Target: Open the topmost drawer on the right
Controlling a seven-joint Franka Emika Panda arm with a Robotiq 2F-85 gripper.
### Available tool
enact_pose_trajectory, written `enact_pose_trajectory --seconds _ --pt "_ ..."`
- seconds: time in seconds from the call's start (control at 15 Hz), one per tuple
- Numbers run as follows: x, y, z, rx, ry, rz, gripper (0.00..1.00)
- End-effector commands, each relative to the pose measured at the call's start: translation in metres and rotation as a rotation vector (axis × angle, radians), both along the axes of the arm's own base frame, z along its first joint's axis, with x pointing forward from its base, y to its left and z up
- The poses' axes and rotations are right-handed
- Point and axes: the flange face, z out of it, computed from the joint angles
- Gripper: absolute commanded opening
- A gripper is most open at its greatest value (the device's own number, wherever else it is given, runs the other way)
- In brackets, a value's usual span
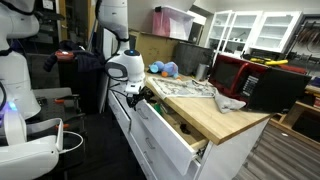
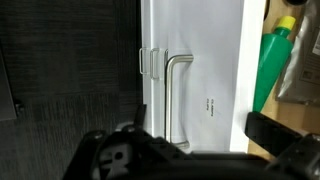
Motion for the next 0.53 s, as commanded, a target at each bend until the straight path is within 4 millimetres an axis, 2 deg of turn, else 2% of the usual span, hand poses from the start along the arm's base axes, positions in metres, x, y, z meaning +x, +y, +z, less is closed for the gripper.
enact_pose_trajectory --seconds 0.0,0.47 --pt "0.0061 -0.0083 -0.0054 0.008 0.052 0.008 1.00" --pt "0.0016 -0.0139 -0.0043 0.066 0.184 0.087 1.00"
